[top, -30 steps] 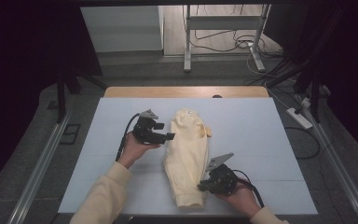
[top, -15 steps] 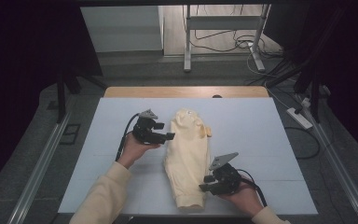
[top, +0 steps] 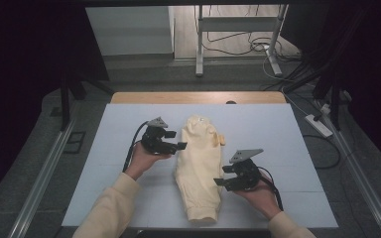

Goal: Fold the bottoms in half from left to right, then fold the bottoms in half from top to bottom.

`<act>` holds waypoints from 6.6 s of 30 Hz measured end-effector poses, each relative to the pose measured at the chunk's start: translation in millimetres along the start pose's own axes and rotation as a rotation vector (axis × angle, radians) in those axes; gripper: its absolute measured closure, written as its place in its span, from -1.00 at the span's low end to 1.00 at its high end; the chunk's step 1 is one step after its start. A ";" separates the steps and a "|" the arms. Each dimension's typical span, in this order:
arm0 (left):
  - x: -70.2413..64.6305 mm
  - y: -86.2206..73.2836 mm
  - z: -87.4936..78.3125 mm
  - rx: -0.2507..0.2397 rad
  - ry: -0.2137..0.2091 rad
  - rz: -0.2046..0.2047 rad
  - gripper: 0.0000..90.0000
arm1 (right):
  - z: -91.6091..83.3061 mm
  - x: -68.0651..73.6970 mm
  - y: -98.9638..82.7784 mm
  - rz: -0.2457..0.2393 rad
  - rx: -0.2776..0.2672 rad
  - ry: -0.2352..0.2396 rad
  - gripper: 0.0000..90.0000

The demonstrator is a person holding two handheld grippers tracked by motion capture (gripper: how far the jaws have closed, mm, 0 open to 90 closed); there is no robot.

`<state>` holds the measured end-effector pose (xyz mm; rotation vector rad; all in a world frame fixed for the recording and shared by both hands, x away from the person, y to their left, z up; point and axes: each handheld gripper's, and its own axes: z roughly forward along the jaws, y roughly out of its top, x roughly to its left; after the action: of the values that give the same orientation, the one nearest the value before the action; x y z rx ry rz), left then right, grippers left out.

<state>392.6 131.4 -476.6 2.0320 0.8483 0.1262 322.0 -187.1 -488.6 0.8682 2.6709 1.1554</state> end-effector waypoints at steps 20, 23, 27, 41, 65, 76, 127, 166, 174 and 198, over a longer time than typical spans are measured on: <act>-3.8 0.8 -10.2 -0.021 0.015 -0.005 -0.42 | 3.9 -21.7 7.3 -0.002 -0.029 -0.077 -0.17; -3.6 0.9 -8.9 -0.020 0.011 -0.003 -0.42 | 3.4 -23.4 9.5 0.001 -0.035 -0.083 -0.17; -3.3 1.1 -5.5 -0.013 0.008 0.002 -0.42 | 2.2 -28.3 13.6 0.010 -0.050 -0.093 -0.17; -0.9 0.7 -0.2 -0.005 0.012 -0.001 -0.43 | 7.9 -53.1 31.1 0.043 -0.066 -0.123 -0.17; 20.8 13.3 31.2 0.052 0.046 -0.014 -0.43 | 31.2 -85.3 66.0 0.083 -0.061 -0.138 -0.18; 43.3 27.3 43.5 0.074 0.092 -0.024 -0.44 | 55.9 -105.8 88.1 0.109 -0.026 -0.164 -0.18; 54.8 21.0 92.9 0.198 0.049 -0.052 0.74 | 97.2 -132.3 87.1 0.115 0.101 -0.089 0.71; 39.7 65.0 39.9 0.032 0.046 0.056 0.78 | 45.6 -119.6 117.3 -0.010 -0.066 -0.172 0.78; 40.1 89.9 22.8 -0.024 0.062 0.075 0.78 | 27.3 -120.2 139.3 -0.028 -0.125 -0.208 0.79; 38.8 114.0 1.7 -0.083 0.090 0.106 0.79 | 5.4 -116.9 165.0 -0.042 -0.217 -0.245 0.80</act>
<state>481.8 113.1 -397.8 2.0054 0.7780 0.3093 497.0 -156.5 -391.9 0.8516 2.3089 1.2133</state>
